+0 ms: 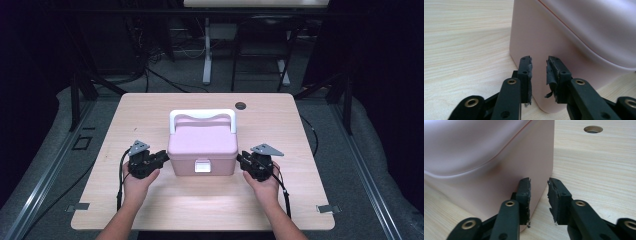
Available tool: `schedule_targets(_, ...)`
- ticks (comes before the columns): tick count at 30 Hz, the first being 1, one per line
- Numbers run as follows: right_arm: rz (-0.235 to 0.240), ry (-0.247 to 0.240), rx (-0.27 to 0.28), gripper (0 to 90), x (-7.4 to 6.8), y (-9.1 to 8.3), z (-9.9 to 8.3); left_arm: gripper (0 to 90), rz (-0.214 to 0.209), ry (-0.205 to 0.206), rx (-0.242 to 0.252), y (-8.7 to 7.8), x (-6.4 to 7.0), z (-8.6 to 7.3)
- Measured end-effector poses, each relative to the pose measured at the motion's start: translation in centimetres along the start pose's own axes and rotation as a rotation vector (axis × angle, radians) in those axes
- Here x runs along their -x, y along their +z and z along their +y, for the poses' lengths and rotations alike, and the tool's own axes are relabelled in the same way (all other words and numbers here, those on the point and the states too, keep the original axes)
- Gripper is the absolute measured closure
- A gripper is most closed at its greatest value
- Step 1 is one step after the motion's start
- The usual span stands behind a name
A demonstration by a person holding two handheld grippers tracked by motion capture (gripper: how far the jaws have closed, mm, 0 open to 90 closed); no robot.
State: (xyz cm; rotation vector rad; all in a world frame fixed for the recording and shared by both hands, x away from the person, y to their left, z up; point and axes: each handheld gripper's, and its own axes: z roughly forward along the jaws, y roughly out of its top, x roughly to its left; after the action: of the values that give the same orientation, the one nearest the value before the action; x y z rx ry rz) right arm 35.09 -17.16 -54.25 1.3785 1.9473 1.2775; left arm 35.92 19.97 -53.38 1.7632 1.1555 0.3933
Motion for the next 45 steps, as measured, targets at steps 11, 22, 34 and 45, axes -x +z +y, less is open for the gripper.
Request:
schedule_targets(11, -0.036, -0.059, 0.0, 87.1, -1.2, -0.1, 0.0, 89.5, 0.03, 0.03, -0.001, -0.1, 1.2, -0.1)
schedule_targets(22, -0.052, -0.075, -0.021, 89.7, -1.8, -0.5, 0.0, 90.0, 0.042, 0.019, -0.022, -0.4, 1.6, 0.0)
schedule_targets(34, -0.048, -0.101, -0.086, 89.8, -2.1, -1.5, 0.2, 90.0, 0.027, 0.066, -0.095, -1.2, 2.3, 0.3)
schedule_targets(45, -0.026, -0.098, -0.117, 89.8, -2.5, -2.7, -0.2, 90.0, 0.003, 0.074, -0.111, -2.1, 2.8, -0.2)
